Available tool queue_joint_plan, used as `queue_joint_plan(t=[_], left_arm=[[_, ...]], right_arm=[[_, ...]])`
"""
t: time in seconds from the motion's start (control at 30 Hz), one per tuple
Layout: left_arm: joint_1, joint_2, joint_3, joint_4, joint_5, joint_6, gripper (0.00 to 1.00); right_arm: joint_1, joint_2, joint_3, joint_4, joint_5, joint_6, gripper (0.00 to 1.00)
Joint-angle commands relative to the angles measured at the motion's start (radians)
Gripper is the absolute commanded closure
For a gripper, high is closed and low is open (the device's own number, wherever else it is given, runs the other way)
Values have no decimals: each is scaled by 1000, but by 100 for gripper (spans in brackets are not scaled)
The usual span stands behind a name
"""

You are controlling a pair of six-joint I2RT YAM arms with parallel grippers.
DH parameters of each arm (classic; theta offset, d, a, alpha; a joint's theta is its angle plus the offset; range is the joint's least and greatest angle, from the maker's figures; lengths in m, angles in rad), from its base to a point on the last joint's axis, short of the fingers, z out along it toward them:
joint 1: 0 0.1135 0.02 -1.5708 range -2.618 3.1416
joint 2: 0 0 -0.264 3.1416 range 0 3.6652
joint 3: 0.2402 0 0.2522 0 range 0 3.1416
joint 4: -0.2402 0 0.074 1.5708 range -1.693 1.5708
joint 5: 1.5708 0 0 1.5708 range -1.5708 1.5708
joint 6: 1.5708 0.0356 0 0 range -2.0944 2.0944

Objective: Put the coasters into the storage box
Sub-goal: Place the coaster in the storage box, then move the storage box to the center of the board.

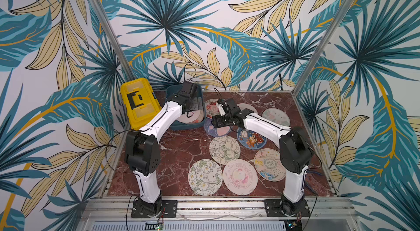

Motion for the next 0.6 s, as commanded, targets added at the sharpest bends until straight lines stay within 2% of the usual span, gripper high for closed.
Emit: queue_joint_plan(t=[0.0, 0.2, 0.33, 0.57], left_arm=[[-11, -93, -85, 29, 29, -24, 0], [-12, -188, -216, 53, 21, -49, 0], [-12, -226, -264, 53, 7, -52, 0], [-11, -286, -318, 53, -30, -64, 1]], right_arm=[[1, 48, 38, 37, -51, 41, 24], [9, 122, 111, 65, -84, 72, 26], [15, 162, 147, 84, -89, 82, 26], [18, 231, 189, 129, -98, 133, 32]])
